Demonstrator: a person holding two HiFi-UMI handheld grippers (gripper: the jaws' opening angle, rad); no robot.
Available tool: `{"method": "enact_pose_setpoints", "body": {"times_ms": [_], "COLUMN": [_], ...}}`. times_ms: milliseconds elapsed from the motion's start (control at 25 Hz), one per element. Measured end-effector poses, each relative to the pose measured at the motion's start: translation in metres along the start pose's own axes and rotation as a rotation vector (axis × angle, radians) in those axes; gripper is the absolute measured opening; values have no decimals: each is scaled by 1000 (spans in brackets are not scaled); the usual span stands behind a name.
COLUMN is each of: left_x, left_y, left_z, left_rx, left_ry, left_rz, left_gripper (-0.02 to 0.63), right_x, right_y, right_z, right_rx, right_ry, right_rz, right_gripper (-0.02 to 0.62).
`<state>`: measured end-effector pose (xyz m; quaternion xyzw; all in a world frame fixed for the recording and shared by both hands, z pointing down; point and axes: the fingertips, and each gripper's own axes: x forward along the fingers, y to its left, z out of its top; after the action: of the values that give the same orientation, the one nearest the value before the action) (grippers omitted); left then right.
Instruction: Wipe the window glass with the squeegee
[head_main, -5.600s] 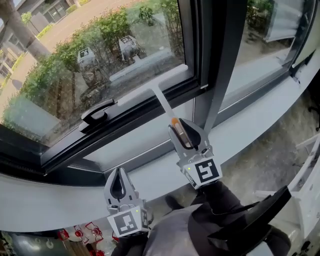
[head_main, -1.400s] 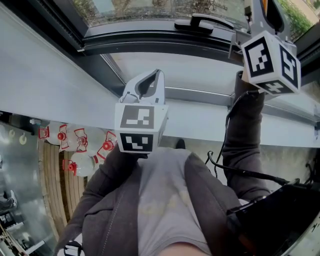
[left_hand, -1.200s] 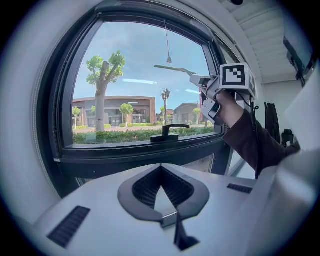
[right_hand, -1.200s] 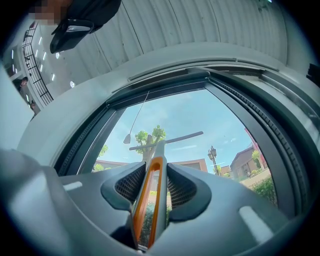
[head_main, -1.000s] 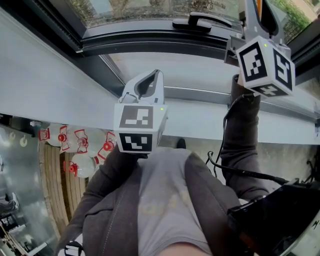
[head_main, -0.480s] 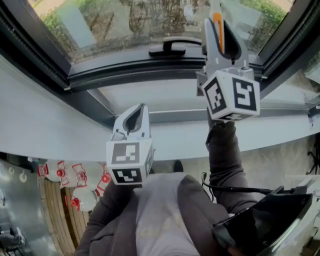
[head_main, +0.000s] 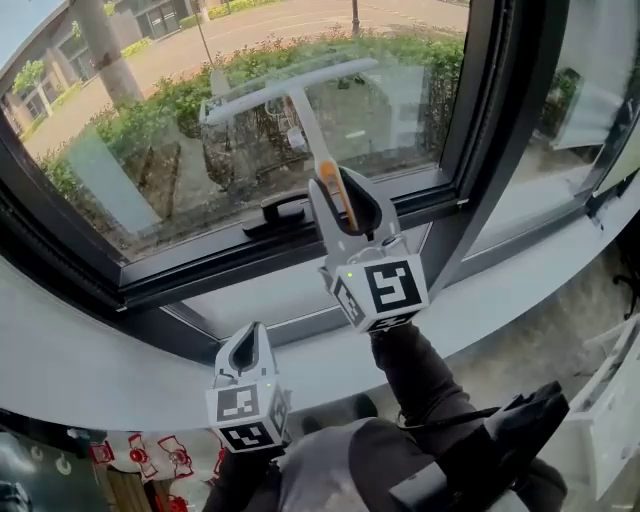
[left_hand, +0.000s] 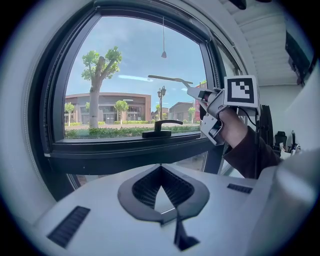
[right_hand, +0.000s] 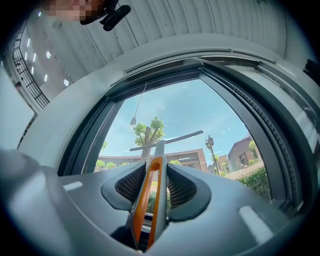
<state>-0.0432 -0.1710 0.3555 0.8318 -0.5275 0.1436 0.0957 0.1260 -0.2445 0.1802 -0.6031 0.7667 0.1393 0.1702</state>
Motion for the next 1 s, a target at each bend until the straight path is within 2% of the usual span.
{"method": "enact_pose_setpoints", "body": {"times_ms": [1000], "left_x": [0], "left_y": [-12], "left_z": [-4], "left_rx": [5], "left_ry": [10], "left_rz": [-39], "left_gripper": [0], "right_x": [-34], "right_y": [3], "right_z": [-53], "right_rx": [81], "right_ry": [98], "right_rz": [-33], "right_gripper": [129]}}
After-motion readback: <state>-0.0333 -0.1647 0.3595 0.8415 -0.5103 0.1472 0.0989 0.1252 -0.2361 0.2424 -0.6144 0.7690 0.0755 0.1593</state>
